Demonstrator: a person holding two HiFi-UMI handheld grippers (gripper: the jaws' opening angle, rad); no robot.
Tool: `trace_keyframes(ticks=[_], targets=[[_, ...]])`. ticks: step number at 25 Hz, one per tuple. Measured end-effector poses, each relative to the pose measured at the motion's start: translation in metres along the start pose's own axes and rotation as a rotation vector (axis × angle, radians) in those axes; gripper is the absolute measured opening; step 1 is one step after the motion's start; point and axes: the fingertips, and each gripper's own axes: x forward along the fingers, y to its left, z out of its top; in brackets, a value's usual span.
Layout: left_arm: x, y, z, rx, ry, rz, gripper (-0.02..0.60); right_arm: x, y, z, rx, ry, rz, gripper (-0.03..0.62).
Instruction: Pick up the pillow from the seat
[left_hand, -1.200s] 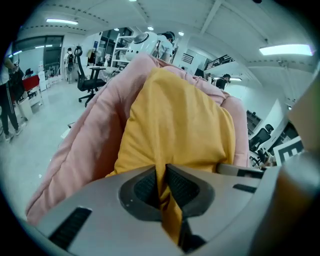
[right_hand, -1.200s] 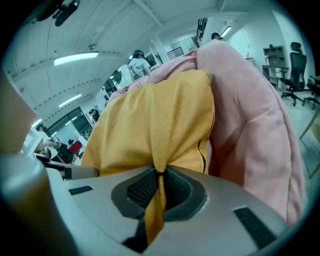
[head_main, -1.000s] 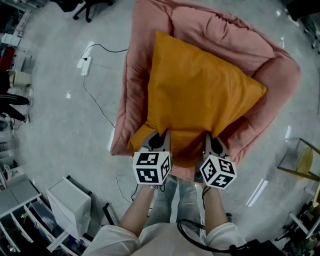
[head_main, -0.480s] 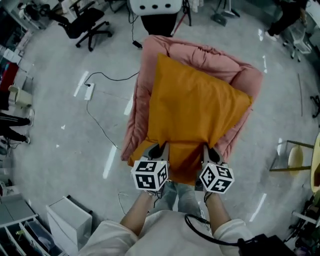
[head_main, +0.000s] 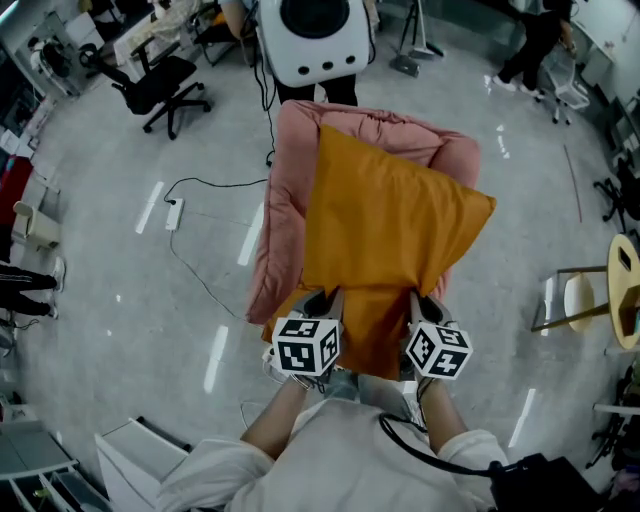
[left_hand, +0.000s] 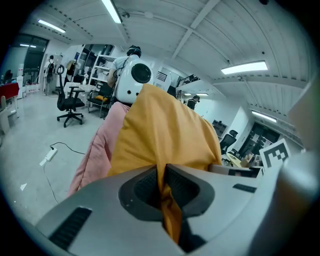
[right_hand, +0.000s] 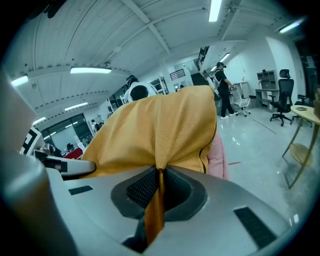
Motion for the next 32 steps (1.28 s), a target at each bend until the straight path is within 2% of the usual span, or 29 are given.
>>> trace_keyframes(ticks=[7,15,24,32], targets=[[-0.016,-0.031,-0.011,0.041,0.012,-0.028,0.032,-0.033,-0.011,-0.002,-0.008,-0.009,-0.003,0.041],[-0.018,-0.085,-0.036,0.045,0.017,-0.031,0.032,-0.079,-0.053,-0.01,-0.014,-0.016,-0.001,0.041],[-0.032,-0.144,-0.075,0.075,0.035,-0.032,0.032,-0.138,-0.092,-0.033,0.007,-0.013,-0.014,0.043],[-0.033,-0.212,-0.121,0.1,0.068,-0.075,0.032,-0.203,-0.146,-0.06,0.029,-0.016,-0.059,0.043]])
